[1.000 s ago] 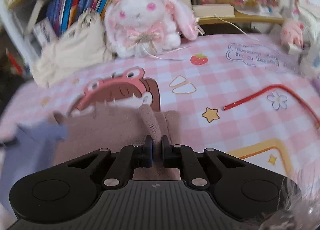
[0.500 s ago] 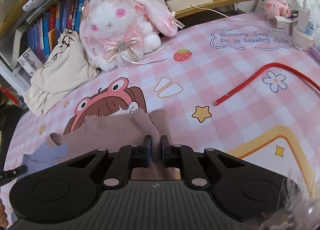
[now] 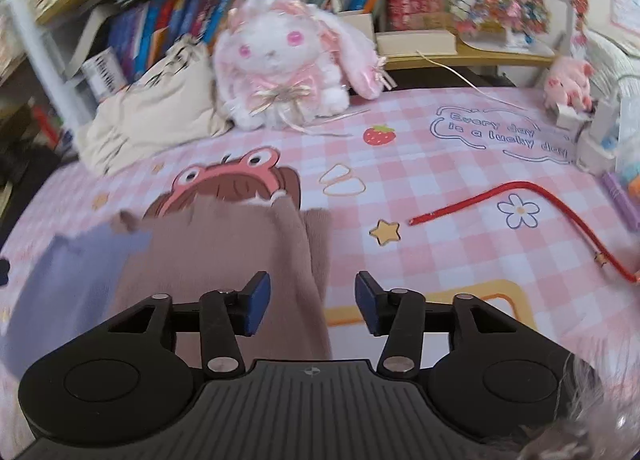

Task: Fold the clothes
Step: 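Move the left gripper to the lavender side edge and grasp it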

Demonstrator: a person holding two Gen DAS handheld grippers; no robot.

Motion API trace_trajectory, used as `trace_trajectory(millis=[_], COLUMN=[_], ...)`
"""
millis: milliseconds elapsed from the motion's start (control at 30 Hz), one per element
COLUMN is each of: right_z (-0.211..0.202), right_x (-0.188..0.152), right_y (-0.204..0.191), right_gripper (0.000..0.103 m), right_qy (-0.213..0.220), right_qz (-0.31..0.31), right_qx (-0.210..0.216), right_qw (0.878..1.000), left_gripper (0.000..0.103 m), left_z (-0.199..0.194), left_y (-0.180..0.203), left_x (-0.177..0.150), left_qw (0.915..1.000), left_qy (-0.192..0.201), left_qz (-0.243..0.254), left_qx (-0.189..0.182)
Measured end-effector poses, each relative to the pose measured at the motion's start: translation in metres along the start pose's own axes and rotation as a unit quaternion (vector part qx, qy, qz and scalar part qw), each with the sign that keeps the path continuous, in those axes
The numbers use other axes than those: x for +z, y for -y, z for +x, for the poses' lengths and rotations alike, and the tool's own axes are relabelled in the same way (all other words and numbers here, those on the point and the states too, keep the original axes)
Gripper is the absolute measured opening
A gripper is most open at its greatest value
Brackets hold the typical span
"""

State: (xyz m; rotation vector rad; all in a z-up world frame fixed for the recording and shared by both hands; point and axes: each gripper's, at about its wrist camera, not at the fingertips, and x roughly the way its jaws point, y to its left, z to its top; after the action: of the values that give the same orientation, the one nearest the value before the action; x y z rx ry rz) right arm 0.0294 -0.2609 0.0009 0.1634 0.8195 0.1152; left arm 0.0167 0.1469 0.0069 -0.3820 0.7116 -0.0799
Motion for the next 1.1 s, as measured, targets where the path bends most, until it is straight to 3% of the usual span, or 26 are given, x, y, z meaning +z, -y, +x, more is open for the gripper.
trace_trajectory(millis=[567,733,900,1100], right_z=[-0.038,-0.041,-0.043,-0.045], right_x=[-0.042,-0.051,-0.058,-0.064], right_y=[0.015,0.025,0.033,0.035], right_gripper=[0.069,0.074,0.079,0.087], right_qy=[-0.051,-0.067,-0.080,-0.087], right_qz=[-0.140,-0.156,-0.166,-0.182], right_qx=[0.072,0.088,0.098,0.108], right_qw=[0.986,0.982,0.978,0.973], left_gripper=[0.077,0.078,0.085,0.091], left_z=[-0.038,-0.040,-0.043,-0.041], left_y=[0.086,0.101,0.116,0.126], left_x=[-0.092,-0.108,-0.119,-0.128], left_qw=[0.9966,0.9947,0.9934,0.9907], left_qy=[-0.005,-0.006,-0.003,-0.030], left_qz=[-0.030,-0.053,-0.053,-0.054], left_qx=[0.076,0.088,0.101,0.121])
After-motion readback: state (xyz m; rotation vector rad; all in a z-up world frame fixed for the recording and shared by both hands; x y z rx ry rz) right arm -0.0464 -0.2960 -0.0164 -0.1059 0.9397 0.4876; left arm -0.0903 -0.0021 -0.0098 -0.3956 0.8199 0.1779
